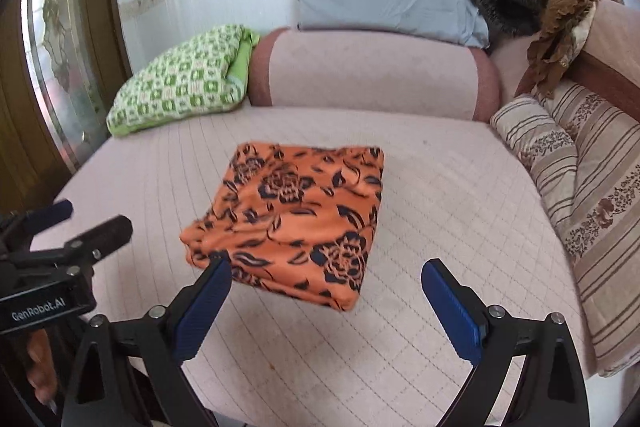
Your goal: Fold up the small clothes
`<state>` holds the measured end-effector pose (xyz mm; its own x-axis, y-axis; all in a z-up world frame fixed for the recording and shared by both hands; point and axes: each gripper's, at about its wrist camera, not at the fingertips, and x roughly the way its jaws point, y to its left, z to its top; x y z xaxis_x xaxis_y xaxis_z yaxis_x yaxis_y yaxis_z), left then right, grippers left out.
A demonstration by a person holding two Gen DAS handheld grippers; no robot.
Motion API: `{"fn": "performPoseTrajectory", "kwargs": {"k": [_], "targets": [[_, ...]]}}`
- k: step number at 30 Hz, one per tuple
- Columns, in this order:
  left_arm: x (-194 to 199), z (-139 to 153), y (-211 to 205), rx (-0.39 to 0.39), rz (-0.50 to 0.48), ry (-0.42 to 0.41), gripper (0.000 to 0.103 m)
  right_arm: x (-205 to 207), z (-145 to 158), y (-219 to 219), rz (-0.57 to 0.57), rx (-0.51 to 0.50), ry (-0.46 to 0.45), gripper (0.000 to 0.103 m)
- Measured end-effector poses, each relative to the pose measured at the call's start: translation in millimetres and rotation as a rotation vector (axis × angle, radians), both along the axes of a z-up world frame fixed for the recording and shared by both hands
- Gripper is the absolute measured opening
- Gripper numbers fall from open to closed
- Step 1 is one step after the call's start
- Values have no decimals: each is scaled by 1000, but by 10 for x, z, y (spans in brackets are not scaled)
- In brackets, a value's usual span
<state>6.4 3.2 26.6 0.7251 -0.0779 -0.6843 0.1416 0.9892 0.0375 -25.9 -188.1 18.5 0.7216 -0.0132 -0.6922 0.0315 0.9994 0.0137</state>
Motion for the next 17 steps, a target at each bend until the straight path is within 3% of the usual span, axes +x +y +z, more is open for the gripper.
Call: {"fn": "performPoseTrajectory", "kwargs": {"k": [5, 17], "targets": [[66, -5, -5, -22, -4, 13, 101, 77, -66, -11, 6, 6, 51, 97], [317, -86, -12, -66, -11, 61, 103, 258, -96, 91, 29, -15, 77, 97]]}}
